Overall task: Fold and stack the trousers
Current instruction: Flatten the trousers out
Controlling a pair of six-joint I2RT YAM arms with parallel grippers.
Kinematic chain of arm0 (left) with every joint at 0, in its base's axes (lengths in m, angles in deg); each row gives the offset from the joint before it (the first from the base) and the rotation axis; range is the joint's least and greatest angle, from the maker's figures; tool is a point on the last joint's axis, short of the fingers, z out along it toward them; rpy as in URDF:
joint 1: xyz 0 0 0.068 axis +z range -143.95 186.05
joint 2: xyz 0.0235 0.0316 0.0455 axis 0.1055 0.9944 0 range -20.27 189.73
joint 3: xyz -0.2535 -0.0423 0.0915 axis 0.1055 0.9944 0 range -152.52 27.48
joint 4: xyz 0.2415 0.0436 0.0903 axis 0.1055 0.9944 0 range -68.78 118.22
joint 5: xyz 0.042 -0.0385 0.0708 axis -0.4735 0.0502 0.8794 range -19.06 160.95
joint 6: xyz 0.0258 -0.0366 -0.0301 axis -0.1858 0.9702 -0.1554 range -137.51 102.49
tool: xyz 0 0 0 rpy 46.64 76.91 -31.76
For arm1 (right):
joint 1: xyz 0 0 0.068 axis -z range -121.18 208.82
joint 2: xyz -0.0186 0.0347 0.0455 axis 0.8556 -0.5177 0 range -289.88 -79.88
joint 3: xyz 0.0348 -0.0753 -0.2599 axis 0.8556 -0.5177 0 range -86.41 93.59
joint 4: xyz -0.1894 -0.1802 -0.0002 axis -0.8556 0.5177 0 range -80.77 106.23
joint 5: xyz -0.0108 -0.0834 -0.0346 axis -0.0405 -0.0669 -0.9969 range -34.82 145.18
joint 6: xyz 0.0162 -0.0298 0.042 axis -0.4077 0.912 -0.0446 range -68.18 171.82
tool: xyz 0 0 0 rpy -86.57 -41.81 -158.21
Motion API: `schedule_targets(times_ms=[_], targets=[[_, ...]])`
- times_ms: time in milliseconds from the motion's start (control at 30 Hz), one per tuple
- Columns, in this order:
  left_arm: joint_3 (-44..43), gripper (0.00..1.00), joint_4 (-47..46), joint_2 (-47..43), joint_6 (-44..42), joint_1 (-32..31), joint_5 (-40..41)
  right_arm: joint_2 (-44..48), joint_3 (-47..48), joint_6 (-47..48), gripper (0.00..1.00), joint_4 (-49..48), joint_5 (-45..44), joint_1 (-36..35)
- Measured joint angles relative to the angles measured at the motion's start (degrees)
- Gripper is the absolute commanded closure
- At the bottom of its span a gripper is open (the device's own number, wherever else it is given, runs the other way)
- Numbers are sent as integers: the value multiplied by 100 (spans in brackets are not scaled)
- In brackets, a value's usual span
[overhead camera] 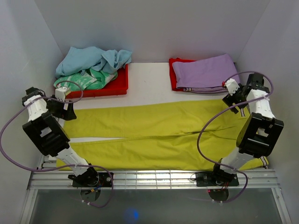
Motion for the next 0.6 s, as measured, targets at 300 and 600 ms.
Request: schedule_targets(times_ms=[300,600], targets=[[-1001,2,-44,387,-13,-9,-1322,-1440,1631,409,29,28,275,118],[-767,3,-203,507,247,-9,-1652,-2675,2535,844,24,153,479,258]])
